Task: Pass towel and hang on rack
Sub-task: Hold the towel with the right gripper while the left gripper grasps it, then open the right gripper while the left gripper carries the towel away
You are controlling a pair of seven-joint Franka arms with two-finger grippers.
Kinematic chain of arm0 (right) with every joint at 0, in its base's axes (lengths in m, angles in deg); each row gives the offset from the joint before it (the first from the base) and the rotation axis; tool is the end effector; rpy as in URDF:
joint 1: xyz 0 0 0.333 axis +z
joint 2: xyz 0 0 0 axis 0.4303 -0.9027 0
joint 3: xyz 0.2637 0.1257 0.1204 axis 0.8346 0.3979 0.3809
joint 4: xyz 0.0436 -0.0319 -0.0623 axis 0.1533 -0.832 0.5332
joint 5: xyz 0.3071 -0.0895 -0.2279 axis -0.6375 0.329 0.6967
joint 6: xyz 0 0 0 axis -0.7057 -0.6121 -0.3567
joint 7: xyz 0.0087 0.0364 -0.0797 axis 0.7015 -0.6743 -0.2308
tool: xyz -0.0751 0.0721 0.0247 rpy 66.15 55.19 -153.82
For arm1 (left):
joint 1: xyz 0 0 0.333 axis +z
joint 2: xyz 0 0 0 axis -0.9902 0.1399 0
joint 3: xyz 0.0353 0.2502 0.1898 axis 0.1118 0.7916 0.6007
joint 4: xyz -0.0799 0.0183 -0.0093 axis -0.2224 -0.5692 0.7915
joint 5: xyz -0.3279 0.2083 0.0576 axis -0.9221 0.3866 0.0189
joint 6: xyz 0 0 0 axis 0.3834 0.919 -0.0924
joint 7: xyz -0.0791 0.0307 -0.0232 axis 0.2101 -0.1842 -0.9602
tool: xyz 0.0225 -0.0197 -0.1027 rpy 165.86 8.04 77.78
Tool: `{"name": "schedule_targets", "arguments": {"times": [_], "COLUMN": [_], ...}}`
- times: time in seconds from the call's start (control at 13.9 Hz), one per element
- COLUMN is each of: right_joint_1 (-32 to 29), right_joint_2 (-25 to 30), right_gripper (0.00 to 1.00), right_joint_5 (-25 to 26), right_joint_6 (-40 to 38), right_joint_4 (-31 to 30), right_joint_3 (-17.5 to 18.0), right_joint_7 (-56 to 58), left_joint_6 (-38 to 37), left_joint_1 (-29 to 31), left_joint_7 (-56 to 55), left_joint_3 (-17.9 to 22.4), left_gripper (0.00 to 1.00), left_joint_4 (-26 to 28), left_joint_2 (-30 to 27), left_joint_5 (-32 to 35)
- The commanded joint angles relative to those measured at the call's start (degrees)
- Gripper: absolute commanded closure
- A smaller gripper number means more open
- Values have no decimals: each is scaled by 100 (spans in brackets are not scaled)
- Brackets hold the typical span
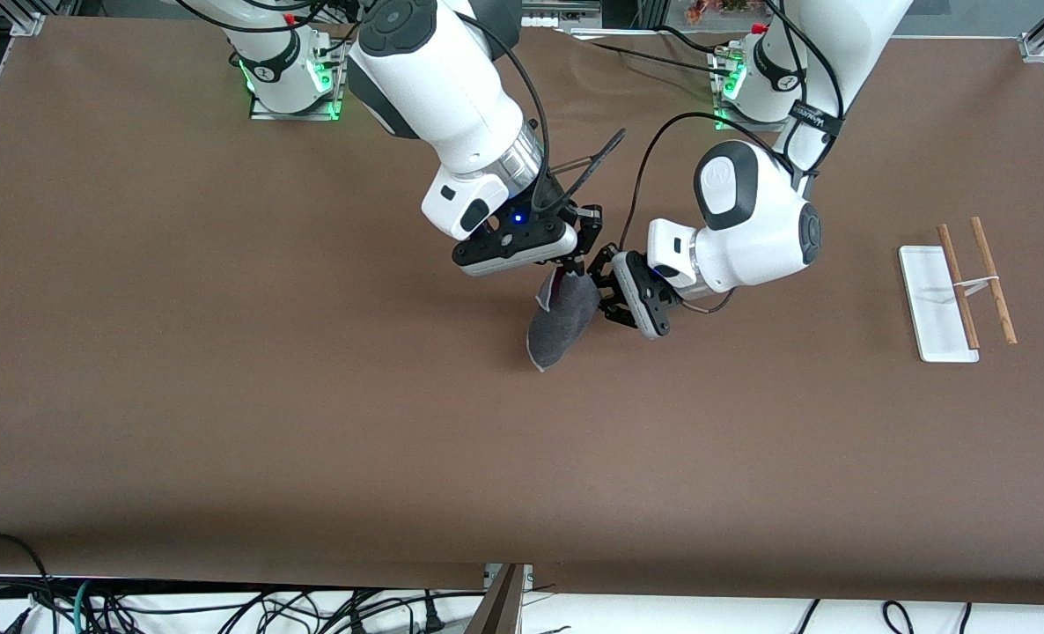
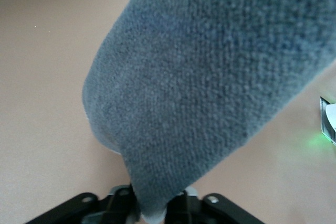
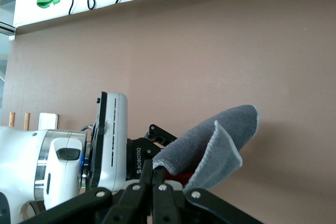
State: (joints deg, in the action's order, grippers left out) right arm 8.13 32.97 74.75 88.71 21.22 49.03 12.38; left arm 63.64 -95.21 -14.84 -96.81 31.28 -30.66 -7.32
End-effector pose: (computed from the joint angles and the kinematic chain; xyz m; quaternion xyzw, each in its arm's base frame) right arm 0.5571 0.5204 0.5440 -0.9667 -0.0044 -0.1112 0.2304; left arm 0.5666 -0.2989 0.3156 0.8361 -0.4014 0.1526 0.3413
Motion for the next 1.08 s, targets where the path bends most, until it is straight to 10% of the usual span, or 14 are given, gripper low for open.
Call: {"name": "schedule_targets", "arguments": {"times": [0.0, 0.29, 0.36, 0.43, 1.01], "right_joint_1": [22, 5, -4, -4, -91], "right_joint_2": [-34, 27, 114, 133, 229], "right_gripper": [100, 92, 76, 1, 0], "right_joint_5": [-53, -53, -53, -27, 228], "right_joint_6": [-20, -55, -46, -29, -580], "right_joint_4": [130, 130, 130, 122, 122], "right_joint_3": [8, -1, -10, -19, -142], "right_joint_7": [-53, -35, -27, -18, 445], "left_joint_6": [17, 17, 17, 8, -411], "left_joint_1": [59, 244, 279, 323, 1051], "left_joint_7": [155, 155, 155, 155, 120], "left_joint_3": [22, 31, 31, 31, 66], "left_gripper": [100, 100, 100, 100, 100], "left_joint_4": [-107, -98, -98, -98, 7], "left_joint_2": [17, -26, -70, -88, -422], "left_joint_5": [-110, -120, -111, -111, -32]}}
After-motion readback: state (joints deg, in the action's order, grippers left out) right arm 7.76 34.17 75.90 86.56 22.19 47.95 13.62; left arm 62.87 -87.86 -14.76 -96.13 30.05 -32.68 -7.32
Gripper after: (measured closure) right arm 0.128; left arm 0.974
